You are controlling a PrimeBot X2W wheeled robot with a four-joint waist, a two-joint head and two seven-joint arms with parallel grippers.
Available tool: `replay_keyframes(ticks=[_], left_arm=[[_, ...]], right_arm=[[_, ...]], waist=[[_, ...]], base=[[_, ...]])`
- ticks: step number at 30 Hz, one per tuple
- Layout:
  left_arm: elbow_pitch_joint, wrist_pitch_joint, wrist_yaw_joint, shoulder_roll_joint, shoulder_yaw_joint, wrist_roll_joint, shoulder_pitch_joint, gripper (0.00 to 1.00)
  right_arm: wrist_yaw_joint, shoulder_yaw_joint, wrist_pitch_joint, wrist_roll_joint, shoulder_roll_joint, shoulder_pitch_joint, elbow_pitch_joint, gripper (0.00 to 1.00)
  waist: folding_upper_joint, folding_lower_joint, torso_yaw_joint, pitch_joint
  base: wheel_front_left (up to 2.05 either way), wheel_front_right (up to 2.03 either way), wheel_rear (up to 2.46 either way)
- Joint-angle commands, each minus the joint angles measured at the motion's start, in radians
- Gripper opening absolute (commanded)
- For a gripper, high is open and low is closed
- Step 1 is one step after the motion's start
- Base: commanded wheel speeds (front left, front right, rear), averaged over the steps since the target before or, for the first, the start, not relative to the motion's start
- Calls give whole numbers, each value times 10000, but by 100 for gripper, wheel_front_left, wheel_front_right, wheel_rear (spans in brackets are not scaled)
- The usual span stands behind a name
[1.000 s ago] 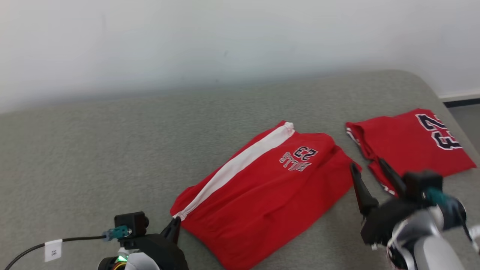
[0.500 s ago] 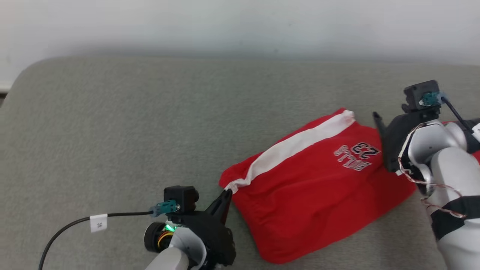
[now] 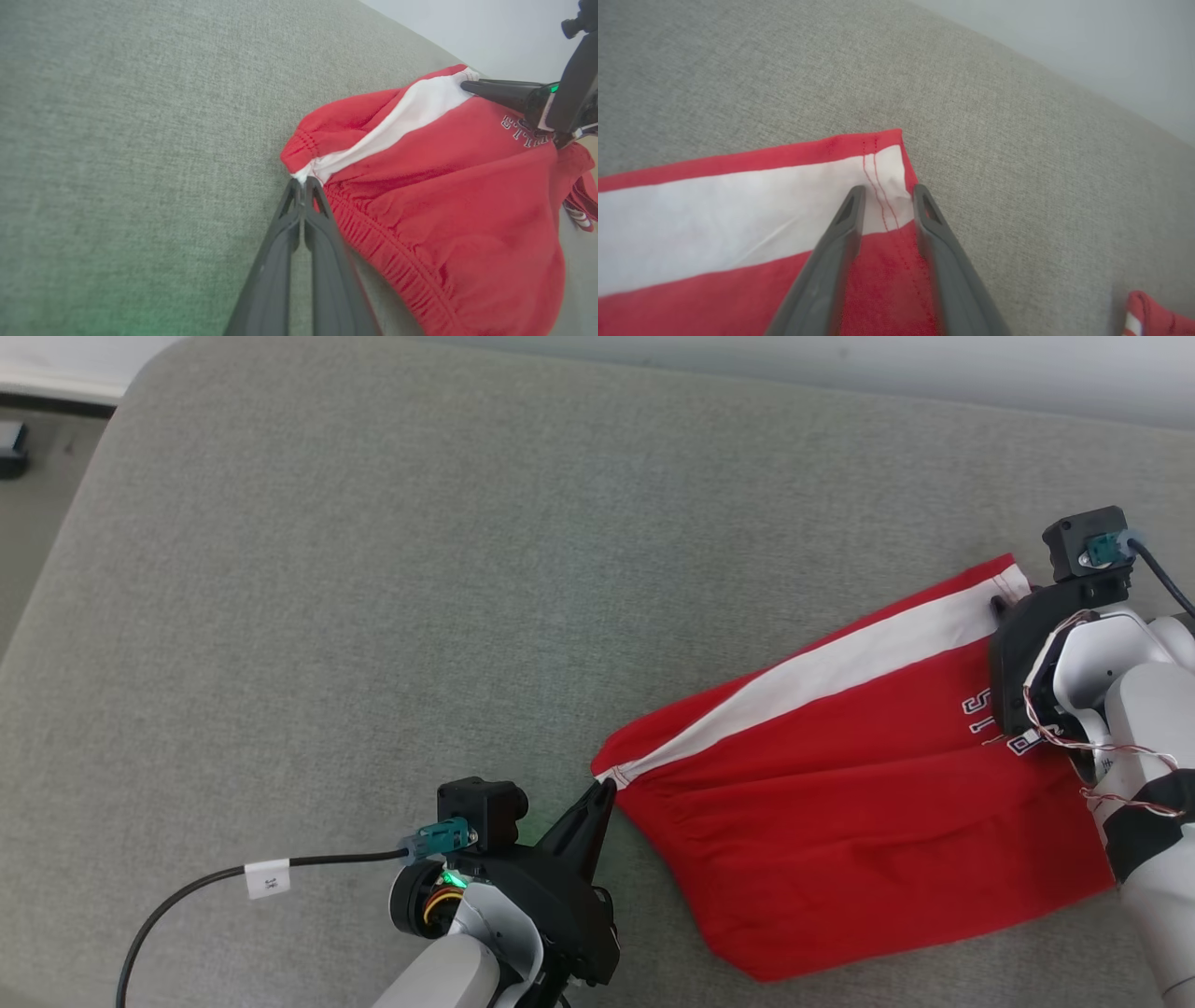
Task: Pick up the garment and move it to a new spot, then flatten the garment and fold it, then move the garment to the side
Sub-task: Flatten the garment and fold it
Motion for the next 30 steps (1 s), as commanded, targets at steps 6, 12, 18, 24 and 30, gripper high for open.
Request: replay_keyframes(ticks=[6,12,18,24,30], left_arm=[[43,-94,42,-6,-14,-37,81,0],[42,-172,69,80,36,-42,83,0],[-6,-102,150,193,81,-107,139,0],[-112,8,183,221,-12,-119,192,0],[-174,30,232,236,-61,-124,190,0]], right_arm=[[-20,319,-202,155,-28,-137,429,36],[-20,504,-752,230,52,-286,560,0],[-20,697,-915,360,104,-318,754,38],[-20,776,-998,424,52,-375,935,44],[-20,765,-1018,329,87,-451,1059,26]], waist=[[-2,-2,271,228],[-2,-2,106,77],[-2,-2,-74,-168],[-2,-2,-60,-237],[-2,-2,-6,-278]], base=[[0,0,0],[0,0,0],[0,0,0],[0,0,0],[0,0,0]])
